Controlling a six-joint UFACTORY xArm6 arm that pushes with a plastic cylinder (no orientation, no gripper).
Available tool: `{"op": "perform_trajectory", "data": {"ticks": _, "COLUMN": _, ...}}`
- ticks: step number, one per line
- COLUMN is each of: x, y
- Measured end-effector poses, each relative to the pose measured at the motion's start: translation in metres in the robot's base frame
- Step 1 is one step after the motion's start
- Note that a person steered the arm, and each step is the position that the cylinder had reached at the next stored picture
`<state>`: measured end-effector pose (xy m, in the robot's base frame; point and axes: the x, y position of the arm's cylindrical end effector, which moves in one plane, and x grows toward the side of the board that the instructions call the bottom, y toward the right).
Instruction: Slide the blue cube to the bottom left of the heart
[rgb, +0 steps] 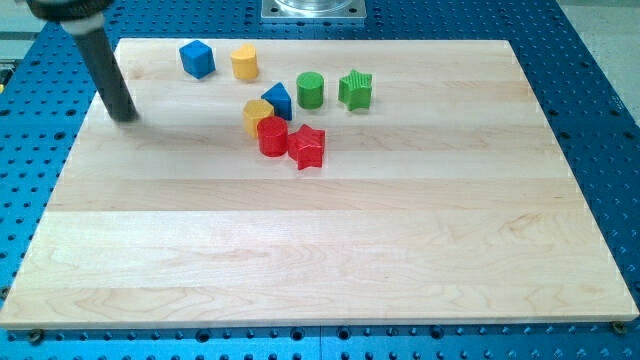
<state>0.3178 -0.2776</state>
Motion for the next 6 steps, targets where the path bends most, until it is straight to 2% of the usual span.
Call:
{"op": "perform_trajectory", "data": {"ticks": 1, "x": -0.058, "y": -0.011}}
{"op": "perform_trajectory", "data": {"ticks": 2, "x": -0.1, "y": 0.059}}
{"op": "perform_trajectory", "data": {"ticks": 3, "x": -0.095, "y": 0.109}}
{"op": "perform_trajectory", "data": {"ticks": 4, "x": -0.061, "y": 0.119}}
{"op": "perform_trajectory", "data": {"ticks": 5, "x": -0.08, "y": 0.131}}
{"op": "perform_trajectory", "data": {"ticks": 6, "x": -0.11, "y": 0.175}}
